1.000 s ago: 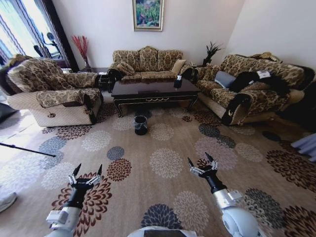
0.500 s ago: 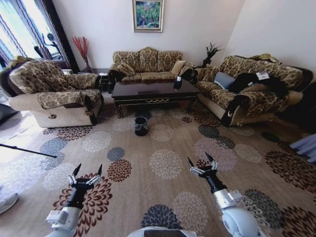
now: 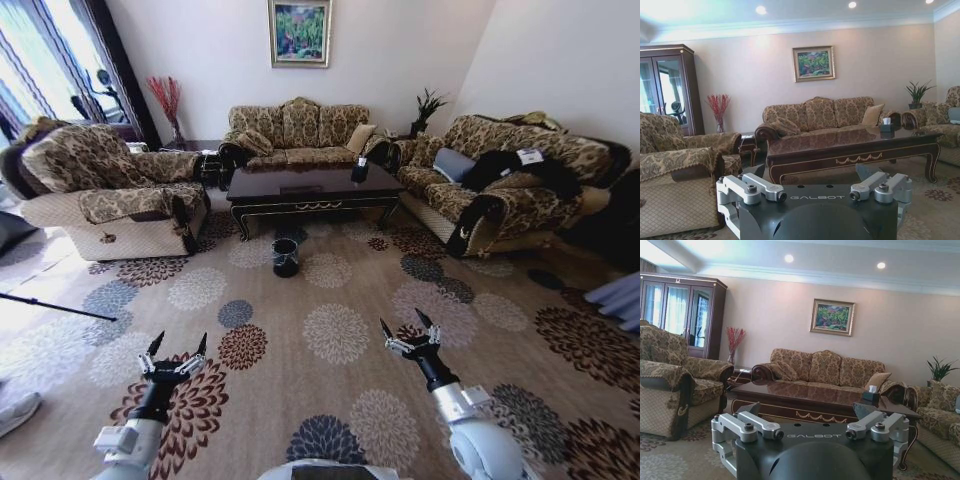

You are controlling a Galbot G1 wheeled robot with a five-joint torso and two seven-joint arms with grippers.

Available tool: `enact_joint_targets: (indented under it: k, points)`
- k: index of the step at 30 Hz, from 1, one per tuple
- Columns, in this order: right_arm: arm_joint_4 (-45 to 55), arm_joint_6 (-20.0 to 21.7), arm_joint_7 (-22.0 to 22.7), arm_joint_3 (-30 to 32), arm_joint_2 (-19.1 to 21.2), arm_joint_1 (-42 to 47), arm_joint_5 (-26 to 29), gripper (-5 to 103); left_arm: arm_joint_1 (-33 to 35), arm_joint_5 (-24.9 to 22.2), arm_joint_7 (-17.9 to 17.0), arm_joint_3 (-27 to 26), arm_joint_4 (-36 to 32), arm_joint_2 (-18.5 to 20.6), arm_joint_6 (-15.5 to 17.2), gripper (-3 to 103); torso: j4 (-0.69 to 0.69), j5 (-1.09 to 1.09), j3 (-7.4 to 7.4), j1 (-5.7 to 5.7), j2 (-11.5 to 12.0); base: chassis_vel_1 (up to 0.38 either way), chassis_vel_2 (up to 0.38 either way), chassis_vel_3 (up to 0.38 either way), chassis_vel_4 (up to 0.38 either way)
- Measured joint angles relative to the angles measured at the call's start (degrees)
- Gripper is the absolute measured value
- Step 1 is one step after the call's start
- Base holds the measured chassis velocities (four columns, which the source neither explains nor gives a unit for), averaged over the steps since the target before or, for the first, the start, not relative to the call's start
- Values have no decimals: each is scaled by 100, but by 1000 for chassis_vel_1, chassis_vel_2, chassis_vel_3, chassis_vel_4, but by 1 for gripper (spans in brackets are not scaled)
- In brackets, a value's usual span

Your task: Move to the front of the table and pick up the trash from the floor, then place it into the trash bin.

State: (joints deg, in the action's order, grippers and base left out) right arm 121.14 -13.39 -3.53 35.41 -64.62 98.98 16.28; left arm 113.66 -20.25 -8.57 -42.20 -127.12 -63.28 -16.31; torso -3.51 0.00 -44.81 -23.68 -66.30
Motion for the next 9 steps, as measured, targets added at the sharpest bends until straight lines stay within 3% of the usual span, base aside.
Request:
enact_joint_targets:
  k: [9]
  points:
    - [0, 0, 0, 0, 0, 0, 0, 100, 0, 0, 0, 0, 0, 0, 0, 100, 0, 0, 1, 1, 5, 0, 0, 0, 0]
